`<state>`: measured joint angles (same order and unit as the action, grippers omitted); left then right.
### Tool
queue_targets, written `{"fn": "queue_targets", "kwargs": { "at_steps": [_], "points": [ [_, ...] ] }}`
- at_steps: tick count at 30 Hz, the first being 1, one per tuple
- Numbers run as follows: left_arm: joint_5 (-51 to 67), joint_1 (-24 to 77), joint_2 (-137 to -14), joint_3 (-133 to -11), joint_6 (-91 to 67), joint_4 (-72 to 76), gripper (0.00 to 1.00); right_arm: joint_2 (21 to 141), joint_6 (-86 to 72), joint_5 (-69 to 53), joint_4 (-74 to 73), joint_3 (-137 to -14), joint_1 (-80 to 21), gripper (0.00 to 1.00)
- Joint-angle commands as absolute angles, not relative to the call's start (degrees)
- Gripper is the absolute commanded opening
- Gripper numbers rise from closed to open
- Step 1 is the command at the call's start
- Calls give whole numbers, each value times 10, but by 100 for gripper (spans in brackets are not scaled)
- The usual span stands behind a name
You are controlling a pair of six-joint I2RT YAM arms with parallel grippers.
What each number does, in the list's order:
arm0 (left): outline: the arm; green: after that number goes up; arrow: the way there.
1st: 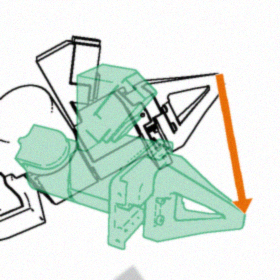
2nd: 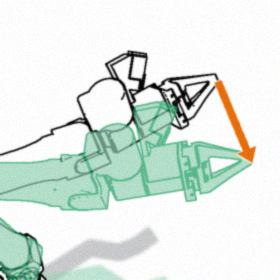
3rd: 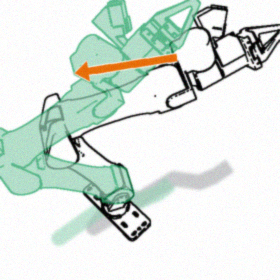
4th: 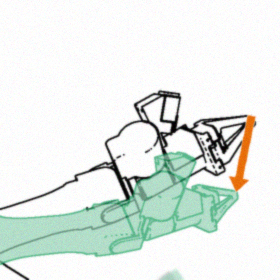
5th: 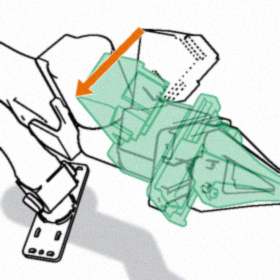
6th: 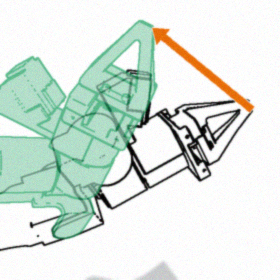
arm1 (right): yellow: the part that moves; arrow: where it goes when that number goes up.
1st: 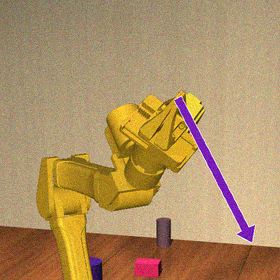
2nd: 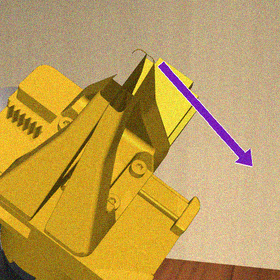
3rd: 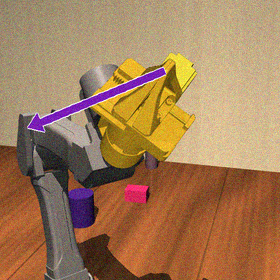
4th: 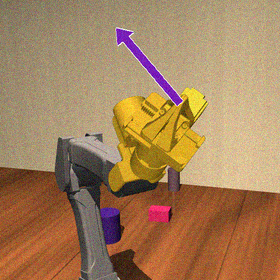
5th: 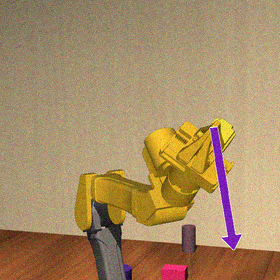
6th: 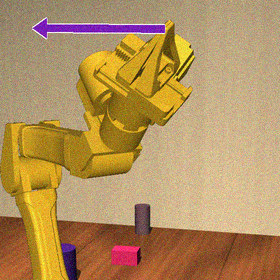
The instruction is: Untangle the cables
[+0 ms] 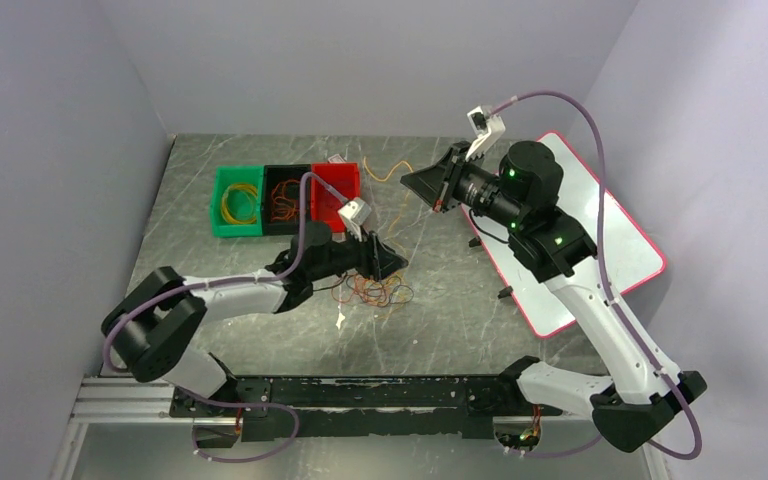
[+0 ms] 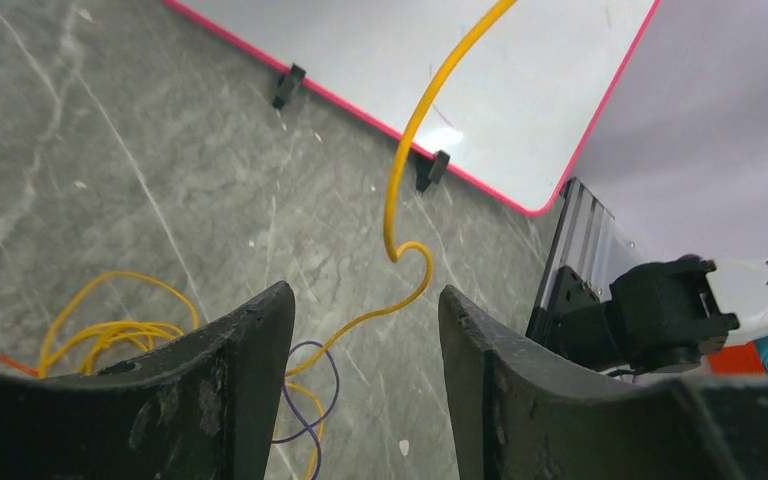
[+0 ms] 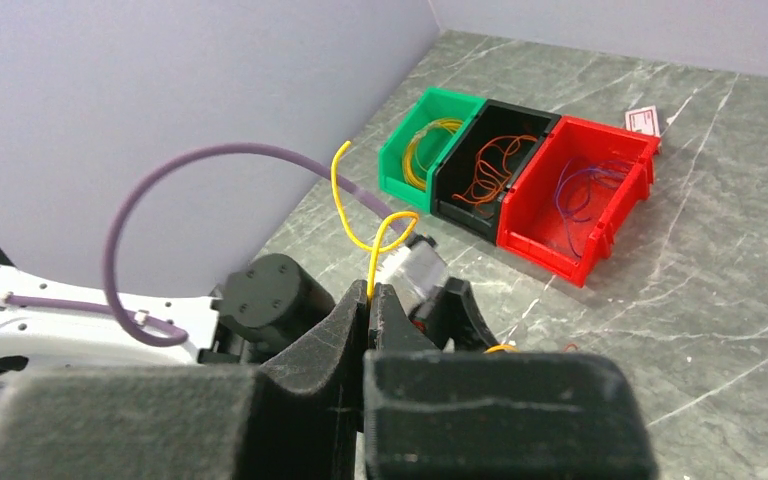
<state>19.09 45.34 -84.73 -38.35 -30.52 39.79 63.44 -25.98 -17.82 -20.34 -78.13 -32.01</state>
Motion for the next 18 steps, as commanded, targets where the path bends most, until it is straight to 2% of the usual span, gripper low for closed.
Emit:
{"fn": "queue_targets", "kwargs": {
  "at_steps": [1, 6, 15, 17, 18],
  "points": [
    [188, 475, -884, -411, -304, 446, 59, 619, -268, -184, -188, -774, -323, 0],
    [182, 478, -917, -428, -306, 461, 54, 625, -261, -187, -197, -782, -323, 0],
    [174, 478, -898, -433, -293, 419, 20, 606, -249, -139, -208, -762, -323, 0],
    [160, 478, -871, -433, -285, 384, 9, 599, -239, -92, -216, -750, -323, 5],
    [151, 478, -855, -433, -281, 367, 7, 594, -235, -68, -220, -741, -323, 7]
  ]
}}
